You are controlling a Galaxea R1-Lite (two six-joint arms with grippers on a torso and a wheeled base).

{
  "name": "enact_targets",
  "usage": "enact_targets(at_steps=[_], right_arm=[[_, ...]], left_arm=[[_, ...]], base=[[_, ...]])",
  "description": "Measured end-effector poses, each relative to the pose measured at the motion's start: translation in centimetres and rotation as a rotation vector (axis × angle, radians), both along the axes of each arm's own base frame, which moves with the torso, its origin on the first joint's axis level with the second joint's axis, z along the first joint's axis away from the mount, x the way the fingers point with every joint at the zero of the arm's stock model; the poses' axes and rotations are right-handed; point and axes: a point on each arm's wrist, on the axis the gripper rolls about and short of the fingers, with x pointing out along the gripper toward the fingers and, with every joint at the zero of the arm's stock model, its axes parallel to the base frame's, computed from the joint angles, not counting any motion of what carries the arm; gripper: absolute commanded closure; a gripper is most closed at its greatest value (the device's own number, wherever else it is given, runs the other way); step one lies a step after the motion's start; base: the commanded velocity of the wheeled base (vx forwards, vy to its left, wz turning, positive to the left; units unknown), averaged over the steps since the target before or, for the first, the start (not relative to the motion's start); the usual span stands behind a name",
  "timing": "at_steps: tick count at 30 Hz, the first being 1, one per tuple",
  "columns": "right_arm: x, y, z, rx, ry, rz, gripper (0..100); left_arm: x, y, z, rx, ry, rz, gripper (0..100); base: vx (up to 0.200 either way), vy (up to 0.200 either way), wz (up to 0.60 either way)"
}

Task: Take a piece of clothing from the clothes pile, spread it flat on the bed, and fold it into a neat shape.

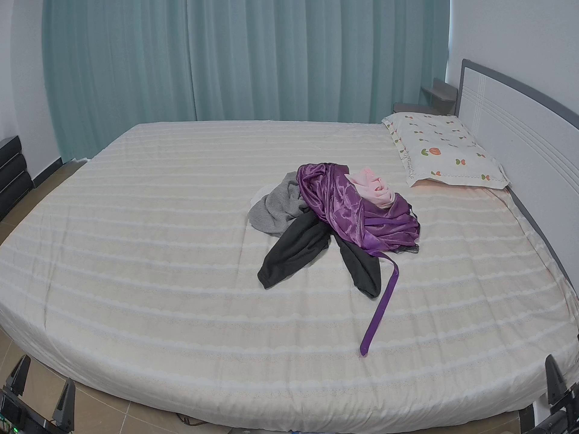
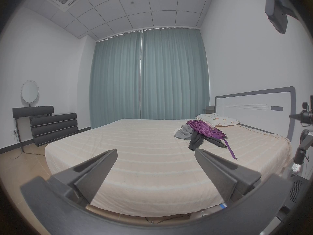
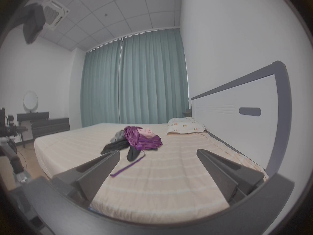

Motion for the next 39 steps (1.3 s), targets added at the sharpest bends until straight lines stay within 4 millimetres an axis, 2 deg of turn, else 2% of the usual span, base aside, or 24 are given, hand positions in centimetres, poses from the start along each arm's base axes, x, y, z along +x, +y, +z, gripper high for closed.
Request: enact_targets(at_steps=[5,9,20,27,39], right_arm=[[0.4,0.0,2.9,0.032,-0.007,0.023,0],[2.2,0.1,4.6,0.042,0.070,0.073,0],[10.0,1.7,6.3,0.115,0.355,0.235,0],[16.2,3.9,5.9,0.138,0.468,0.284,0],[27.5,8.9,2.0,0.207,0.595,0.259,0]], left_arm=[[0.0,0.0,0.0,0.000,0.000,0.000,0],[0.0,0.0,0.0,0.000,0.000,0.000,0],[0.0,0.0,0.0,0.000,0.000,0.000,0],[0.0,0.0,0.0,0.000,0.000,0.000,0],[0.0,0.0,0.0,0.000,0.000,0.000,0]], base=[[0.000,0.000,0.00],[0.000,0.000,0.00],[0.000,0.000,0.00],[0.000,0.000,0.00],[0.000,0.000,0.00]])
